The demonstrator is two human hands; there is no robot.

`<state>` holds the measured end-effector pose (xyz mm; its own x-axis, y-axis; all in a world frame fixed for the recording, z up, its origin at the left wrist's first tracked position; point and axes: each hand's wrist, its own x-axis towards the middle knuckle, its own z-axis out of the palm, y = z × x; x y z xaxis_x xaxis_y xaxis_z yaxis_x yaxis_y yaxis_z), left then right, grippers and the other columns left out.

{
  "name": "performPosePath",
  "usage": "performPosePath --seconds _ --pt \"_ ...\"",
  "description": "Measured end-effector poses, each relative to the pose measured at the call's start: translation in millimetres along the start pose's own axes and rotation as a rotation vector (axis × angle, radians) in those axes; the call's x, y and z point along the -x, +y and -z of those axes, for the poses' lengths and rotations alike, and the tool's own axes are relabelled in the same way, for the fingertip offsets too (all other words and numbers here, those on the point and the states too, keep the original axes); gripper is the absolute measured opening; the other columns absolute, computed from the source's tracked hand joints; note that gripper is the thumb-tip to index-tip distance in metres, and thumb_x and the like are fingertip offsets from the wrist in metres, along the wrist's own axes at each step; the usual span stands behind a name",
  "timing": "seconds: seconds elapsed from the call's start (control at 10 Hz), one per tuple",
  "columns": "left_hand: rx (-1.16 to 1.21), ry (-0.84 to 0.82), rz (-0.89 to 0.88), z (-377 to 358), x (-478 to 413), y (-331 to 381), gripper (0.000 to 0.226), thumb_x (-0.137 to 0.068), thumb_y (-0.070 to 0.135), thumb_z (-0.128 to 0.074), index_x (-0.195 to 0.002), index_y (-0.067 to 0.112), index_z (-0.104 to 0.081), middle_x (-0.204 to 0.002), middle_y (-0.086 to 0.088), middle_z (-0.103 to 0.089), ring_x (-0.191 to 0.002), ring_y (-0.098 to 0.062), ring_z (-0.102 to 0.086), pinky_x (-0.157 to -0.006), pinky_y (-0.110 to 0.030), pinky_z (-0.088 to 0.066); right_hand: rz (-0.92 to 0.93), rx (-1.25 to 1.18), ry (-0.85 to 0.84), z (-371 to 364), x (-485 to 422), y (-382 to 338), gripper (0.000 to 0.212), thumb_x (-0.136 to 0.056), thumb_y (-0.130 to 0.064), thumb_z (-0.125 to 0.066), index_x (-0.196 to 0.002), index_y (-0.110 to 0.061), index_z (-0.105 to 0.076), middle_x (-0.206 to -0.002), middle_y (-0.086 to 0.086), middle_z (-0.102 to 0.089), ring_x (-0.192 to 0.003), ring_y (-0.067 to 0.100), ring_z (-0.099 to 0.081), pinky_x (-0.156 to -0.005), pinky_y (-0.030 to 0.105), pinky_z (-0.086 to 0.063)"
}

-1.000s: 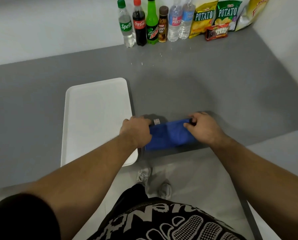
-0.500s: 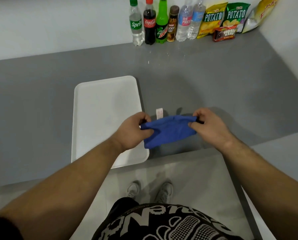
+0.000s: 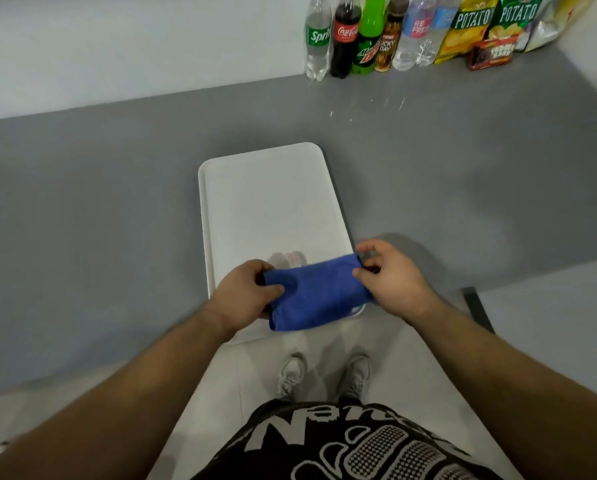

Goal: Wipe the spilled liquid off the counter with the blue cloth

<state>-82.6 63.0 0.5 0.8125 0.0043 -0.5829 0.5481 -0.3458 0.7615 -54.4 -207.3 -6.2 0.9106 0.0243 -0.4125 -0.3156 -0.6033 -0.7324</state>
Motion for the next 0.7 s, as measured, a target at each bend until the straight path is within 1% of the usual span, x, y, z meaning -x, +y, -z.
performPosePath --seconds 0.1,0.2,0.3,0.4,0.5,0.6,0.7 --pt "-0.399 0.002 -0.104 4 -6 -8 0.019 -0.086 0.015 -0.069 -0.102 0.023 -0.066 -0.093 0.0 -0.072 -0.083 -0.019 -0.07 -0.077 -0.041 -0.064 -0.016 0.12 0.055 -6 5 9 0.035 -0.094 -0.019 -0.069 -0.128 -0.027 -0.061 -0.097 -0.009 -0.066 -0.092 0.016 -0.063 -0.079 0.021 -0.045" --pt "-0.663 0.093 -0.228 3 -3 -11 0.036 -0.087 0.027 -0.069 -0.122 0.027 -0.058 -0.117 0.005 -0.064 -0.098 -0.018 -0.065 -0.089 -0.038 -0.06 0.042 0.197 0.163 -7 11 9 0.034 -0.093 -0.024 -0.071 -0.125 -0.03 -0.062 -0.088 -0.019 -0.058 -0.08 0.005 -0.057 -0.077 0.019 -0.044" --pt "-0.891 0.138 -0.526 0 2 -17 0.041 -0.091 0.029 -0.062 -0.132 0.029 -0.054 -0.129 0.005 -0.057 -0.112 -0.021 -0.058 -0.091 -0.037 -0.056 0.273 0.34 0.272 -8 25 6 0.026 -0.088 -0.024 -0.073 -0.112 -0.031 -0.065 -0.094 -0.016 -0.056 -0.082 0.005 -0.053 -0.076 0.022 -0.046" --pt "-0.982 -0.007 -0.57 0 2 -21 0.034 -0.093 0.033 -0.057 -0.127 0.032 -0.06 -0.128 0.007 -0.057 -0.114 -0.02 -0.054 -0.095 -0.036 -0.052 0.368 0.532 0.137 -15 36 6 0.022 -0.088 -0.024 -0.072 -0.109 -0.028 -0.07 -0.103 -0.01 -0.06 -0.091 0.012 -0.057 -0.078 0.022 -0.042" --pt "-0.97 -0.004 -0.561 2 -3 -23 0.033 -0.093 0.035 -0.057 -0.126 0.034 -0.059 -0.128 0.01 -0.054 -0.114 -0.016 -0.051 -0.095 -0.033 -0.051 0.28 0.533 0.094 -20 42 8 0.024 -0.093 -0.029 -0.068 -0.117 -0.028 -0.07 -0.113 -0.007 -0.061 -0.1 0.014 -0.058 -0.084 0.021 -0.042" --pt "-0.983 -0.003 -0.603 1 -5 -22 0.035 -0.092 0.035 -0.058 -0.127 0.033 -0.06 -0.126 0.01 -0.054 -0.112 -0.017 -0.053 -0.093 -0.033 -0.052 0.288 0.48 0.118 -16 47 10 0.025 -0.092 -0.03 -0.068 -0.118 -0.029 -0.069 -0.113 -0.009 -0.062 -0.099 0.011 -0.058 -0.085 0.02 -0.043" --pt "-0.954 0.026 -0.621 4 -7 -18 0.033 -0.092 0.038 -0.06 -0.124 0.032 -0.063 -0.123 0.012 -0.057 -0.108 -0.015 -0.056 -0.091 -0.031 -0.051 0.295 0.41 0.149 -10 53 13 0.021 -0.095 -0.027 -0.065 -0.116 -0.028 -0.07 -0.115 -0.011 -0.065 -0.101 0.009 -0.058 -0.091 0.024 -0.047"
